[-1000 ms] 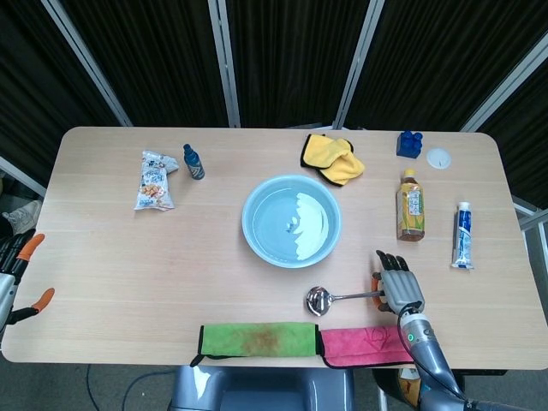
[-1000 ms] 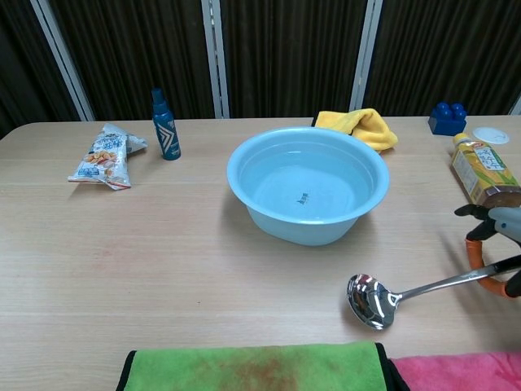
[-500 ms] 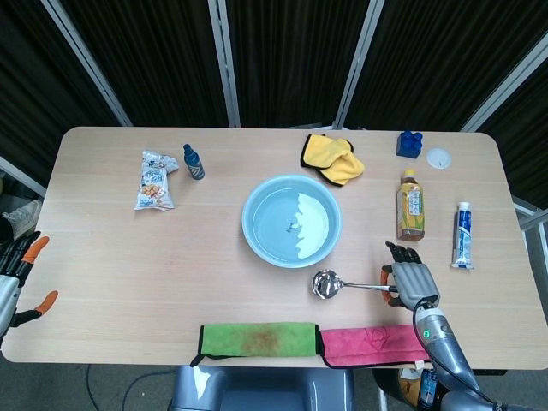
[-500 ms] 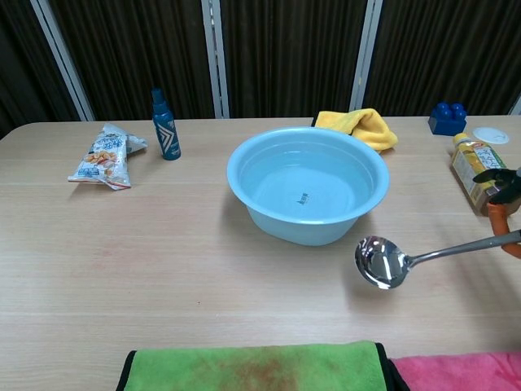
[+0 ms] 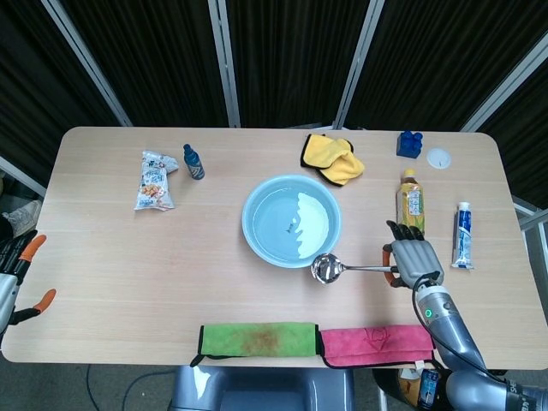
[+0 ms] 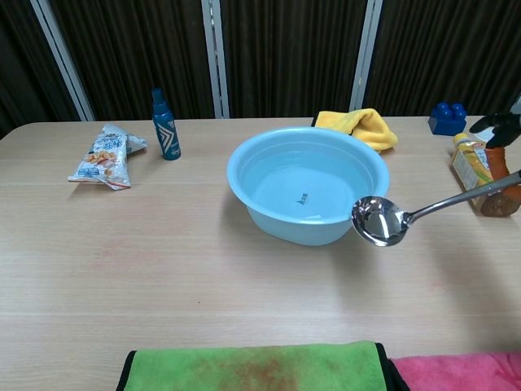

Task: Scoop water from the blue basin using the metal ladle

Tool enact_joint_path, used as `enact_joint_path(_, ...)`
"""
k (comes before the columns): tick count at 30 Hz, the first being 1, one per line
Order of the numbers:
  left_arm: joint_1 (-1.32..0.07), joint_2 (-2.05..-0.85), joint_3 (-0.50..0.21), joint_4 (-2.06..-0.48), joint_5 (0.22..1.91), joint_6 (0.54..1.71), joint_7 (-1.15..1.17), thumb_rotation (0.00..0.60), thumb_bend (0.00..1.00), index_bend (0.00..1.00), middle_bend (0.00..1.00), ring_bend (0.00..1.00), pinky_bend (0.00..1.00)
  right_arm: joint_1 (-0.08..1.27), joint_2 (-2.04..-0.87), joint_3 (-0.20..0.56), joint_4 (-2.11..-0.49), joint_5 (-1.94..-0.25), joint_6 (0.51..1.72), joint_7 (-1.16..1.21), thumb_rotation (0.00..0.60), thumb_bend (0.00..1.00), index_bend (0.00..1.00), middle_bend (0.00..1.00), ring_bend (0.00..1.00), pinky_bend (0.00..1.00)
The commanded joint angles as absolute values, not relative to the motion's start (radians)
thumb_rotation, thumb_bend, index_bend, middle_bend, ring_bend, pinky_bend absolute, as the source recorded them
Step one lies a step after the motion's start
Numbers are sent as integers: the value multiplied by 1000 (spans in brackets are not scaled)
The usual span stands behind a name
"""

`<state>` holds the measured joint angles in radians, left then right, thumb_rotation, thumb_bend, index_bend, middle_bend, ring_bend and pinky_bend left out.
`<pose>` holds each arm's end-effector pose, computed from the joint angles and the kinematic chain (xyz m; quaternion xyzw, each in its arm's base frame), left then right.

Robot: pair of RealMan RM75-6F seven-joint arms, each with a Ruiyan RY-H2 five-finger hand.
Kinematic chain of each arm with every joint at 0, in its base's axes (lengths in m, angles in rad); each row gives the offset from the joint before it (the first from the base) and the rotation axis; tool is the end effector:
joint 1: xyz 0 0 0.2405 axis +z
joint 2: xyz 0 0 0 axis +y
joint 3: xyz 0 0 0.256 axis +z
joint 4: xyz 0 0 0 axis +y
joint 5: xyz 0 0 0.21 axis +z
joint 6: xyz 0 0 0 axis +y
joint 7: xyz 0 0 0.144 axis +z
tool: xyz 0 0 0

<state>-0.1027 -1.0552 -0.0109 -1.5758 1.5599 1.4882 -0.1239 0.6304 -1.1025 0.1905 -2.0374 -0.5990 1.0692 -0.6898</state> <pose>-0.3150 0.1792 0.1753 -0.6150 -0.3878 -0.3993 0.5585 -0.1880 -0.2932 0.0938 0.6820 -0.4762 0.2251 0.5073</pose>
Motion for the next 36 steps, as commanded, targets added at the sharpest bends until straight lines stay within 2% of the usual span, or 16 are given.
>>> enact_joint_path(1,-103,-1055,-17,-1575,1545,1483,-121,600,300,23,0,0,0,702,-1068,217,-2083,-505,1105,-766,600,617,694,11,0,0)
enact_joint_path(14,-108,-1062,-29,-1576,1518,1469,-102,600,306,24,0,0,0,885,-1069,251,-2090,-265,1136,-887,600,625,699,19,0,0)
enact_joint_path(22,-106,-1054,-39,-1573,1494,1464,-123,600,306,25,0,0,0,1025,-1212,252,-1949,-101,1124,-963,600,625,699,24,0,0)
enact_joint_path(36,-112,-1044,-61,-1549,1446,1437,-176,600,305,25,0,0,0,1171,-1449,232,-1641,40,1029,-1040,600,624,699,31,0,0)
